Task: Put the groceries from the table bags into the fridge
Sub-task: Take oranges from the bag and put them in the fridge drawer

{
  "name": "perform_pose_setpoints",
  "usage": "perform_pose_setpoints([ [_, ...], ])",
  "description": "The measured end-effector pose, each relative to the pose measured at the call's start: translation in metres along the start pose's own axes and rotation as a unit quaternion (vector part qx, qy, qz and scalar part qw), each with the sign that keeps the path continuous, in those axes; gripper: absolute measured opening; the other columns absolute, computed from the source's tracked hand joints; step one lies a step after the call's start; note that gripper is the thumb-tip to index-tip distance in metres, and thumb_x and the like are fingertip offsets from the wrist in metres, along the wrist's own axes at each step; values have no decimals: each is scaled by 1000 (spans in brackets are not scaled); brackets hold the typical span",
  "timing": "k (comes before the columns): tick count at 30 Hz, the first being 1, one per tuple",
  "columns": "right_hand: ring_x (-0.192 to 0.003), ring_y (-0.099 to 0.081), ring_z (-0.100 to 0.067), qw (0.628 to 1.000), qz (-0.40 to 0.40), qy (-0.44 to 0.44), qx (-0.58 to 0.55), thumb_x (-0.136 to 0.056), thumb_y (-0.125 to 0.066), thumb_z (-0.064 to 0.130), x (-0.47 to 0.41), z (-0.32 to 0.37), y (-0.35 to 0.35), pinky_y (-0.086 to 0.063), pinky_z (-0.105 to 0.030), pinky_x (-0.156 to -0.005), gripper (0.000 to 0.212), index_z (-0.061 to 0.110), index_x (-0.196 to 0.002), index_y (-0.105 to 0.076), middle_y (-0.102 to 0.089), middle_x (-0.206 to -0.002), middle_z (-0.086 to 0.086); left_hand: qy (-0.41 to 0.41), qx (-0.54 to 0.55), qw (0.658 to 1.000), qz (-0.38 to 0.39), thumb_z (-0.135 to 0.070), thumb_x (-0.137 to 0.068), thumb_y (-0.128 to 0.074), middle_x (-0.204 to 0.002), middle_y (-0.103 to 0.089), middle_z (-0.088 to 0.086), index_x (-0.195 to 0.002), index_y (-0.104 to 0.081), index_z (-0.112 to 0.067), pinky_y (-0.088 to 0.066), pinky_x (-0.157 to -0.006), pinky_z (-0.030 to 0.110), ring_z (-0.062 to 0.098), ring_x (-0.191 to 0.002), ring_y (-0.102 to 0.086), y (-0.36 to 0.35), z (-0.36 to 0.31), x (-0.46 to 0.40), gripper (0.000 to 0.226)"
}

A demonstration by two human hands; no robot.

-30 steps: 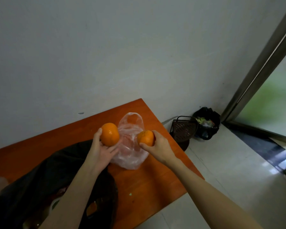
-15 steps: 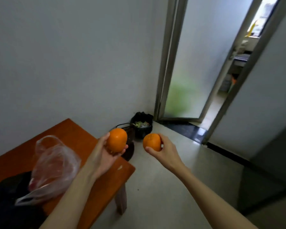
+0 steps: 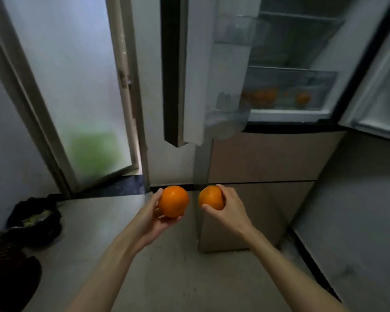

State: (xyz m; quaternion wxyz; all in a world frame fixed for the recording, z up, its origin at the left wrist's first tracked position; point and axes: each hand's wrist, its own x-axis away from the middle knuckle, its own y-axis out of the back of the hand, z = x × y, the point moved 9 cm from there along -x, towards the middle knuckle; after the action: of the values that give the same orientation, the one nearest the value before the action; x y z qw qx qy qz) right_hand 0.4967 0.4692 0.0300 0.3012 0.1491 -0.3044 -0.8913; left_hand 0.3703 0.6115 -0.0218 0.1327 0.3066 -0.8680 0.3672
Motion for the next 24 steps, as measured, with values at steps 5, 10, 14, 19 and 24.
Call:
perform_pose_setpoints([
  [5,-123,-43,-19,988,-130,-88,-3,-79,-71,35,21,-99,119,-38,-26,-96,77,16,-142,-32,-38,-137,-3,58,-140,984,97,-40,-93,-46,-100,-60,14,-105,-52,-12,-56,-72,35,31,-96,-61,-134,76,-38,31],
  [10,-127,-41,-23,963,-222,-150,-1,-81,-69,34,26,-177,212,-37,-33,-102,77,17,-144,-29,-36,-142,-4,97,-167,964,183,-41,-90,-50,-103,-64,13,-123,-49,-8,-59,-69,33,27,-97,-64,-239,135,-86,47],
  [14,-126,-43,-24,953,-262,-149,-7,-79,-71,34,-12,-209,273,-41,-39,-101,77,19,-142,-30,-39,-142,-7,111,-174,955,214,-46,-89,-50,-107,-61,14,-132,-42,-9,-59,-64,30,29,-98,-63,-311,146,-133,57],
  [19,-106,-48,-13,951,-295,-88,14,-78,-72,34,-97,-197,353,-38,-24,-85,65,20,-133,-39,-49,-131,-5,44,-162,962,217,-42,-88,-52,-101,-63,16,-121,-46,-7,-55,-76,37,31,-95,-64,-400,102,-194,49],
  [24,-112,-50,-16,951,-308,-9,-24,-81,-68,34,-176,-180,413,-43,-33,-96,62,20,-134,-40,-47,-130,-3,-71,-176,962,198,-44,-73,-65,-117,-59,20,-119,-50,0,-54,-85,39,28,-101,-64,-477,37,-250,66],
])
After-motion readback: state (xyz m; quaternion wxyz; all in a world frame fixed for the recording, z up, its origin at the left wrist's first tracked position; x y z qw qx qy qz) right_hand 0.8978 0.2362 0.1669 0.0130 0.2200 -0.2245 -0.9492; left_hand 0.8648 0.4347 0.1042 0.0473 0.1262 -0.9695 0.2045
